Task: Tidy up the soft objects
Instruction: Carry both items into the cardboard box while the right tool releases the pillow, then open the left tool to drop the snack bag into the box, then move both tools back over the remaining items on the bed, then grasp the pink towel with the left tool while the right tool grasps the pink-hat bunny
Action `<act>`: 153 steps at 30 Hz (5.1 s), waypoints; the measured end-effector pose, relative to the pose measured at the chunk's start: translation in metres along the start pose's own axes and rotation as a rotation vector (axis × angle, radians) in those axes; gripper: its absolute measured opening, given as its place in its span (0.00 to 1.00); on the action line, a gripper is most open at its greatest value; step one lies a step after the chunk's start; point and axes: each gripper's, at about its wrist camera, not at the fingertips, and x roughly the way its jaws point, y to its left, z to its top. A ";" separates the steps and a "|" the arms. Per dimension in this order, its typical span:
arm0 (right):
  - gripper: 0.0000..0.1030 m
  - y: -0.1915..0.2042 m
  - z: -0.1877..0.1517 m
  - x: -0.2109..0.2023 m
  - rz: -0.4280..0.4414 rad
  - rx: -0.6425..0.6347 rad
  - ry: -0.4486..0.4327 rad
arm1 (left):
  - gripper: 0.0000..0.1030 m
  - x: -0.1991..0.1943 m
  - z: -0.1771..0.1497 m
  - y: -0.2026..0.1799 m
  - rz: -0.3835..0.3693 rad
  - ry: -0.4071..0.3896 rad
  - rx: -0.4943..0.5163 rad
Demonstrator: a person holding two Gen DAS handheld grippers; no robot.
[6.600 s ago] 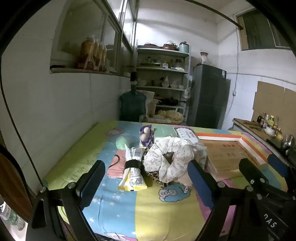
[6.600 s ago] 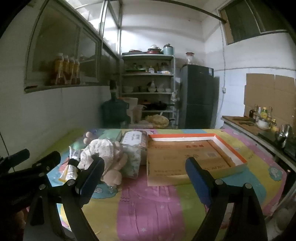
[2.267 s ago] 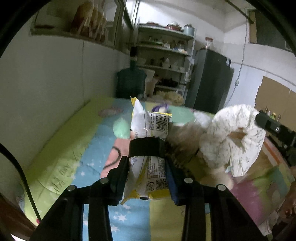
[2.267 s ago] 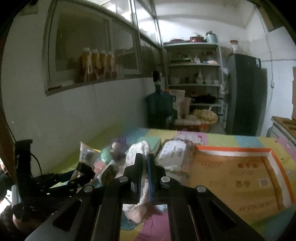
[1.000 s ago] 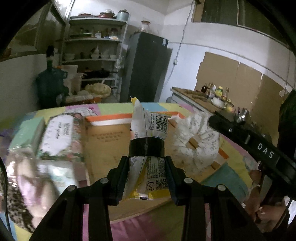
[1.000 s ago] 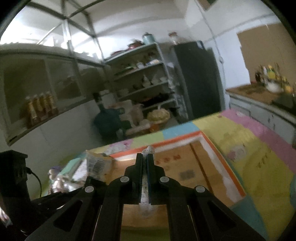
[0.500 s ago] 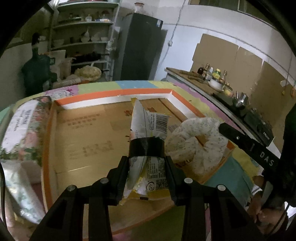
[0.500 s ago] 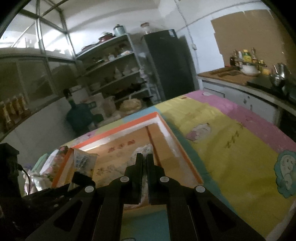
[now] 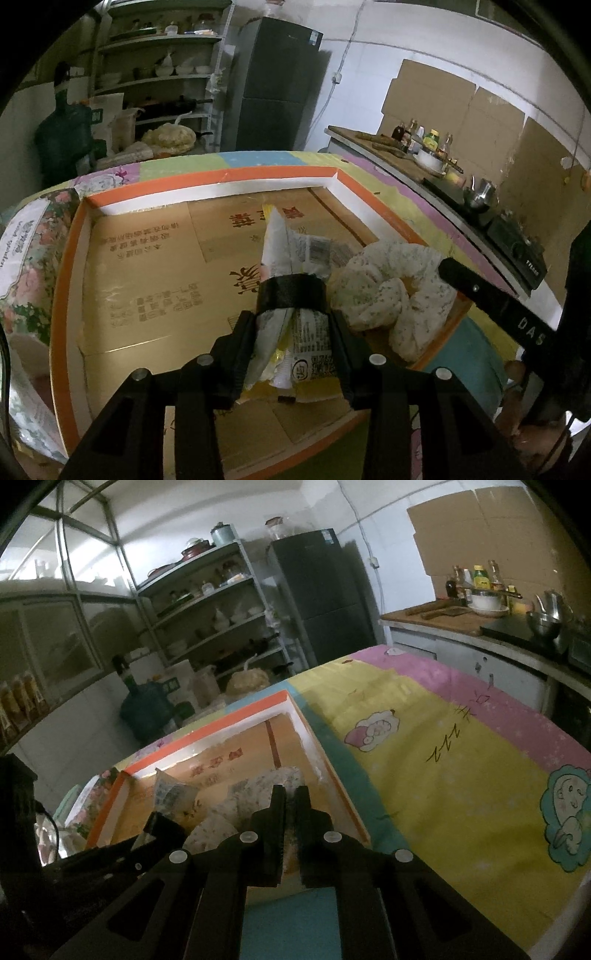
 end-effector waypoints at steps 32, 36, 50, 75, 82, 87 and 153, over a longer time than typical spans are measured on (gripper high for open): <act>0.54 0.063 0.004 -0.042 -0.054 -0.102 -0.097 | 0.80 -0.108 -0.004 0.022 0.102 -0.237 0.029; 0.54 0.079 0.003 -0.043 -0.035 -0.122 -0.092 | 0.84 -0.124 -0.007 0.035 0.141 -0.263 0.010; 0.55 0.154 -0.010 -0.037 0.064 -0.229 -0.069 | 0.84 -0.169 -0.026 0.087 0.296 -0.302 -0.055; 0.70 0.250 -0.042 -0.033 0.206 -0.396 -0.018 | 0.84 -0.236 -0.078 0.191 0.446 -0.355 -0.274; 0.70 0.276 -0.052 -0.031 0.258 -0.447 0.000 | 0.84 -0.249 -0.096 0.220 0.507 -0.351 -0.334; 0.70 0.289 -0.060 -0.029 0.291 -0.471 0.021 | 0.84 -0.250 -0.108 0.236 0.528 -0.326 -0.356; 0.36 0.311 -0.128 0.016 0.294 -0.493 0.278 | 0.32 -0.235 -0.105 0.250 0.371 -0.277 -0.297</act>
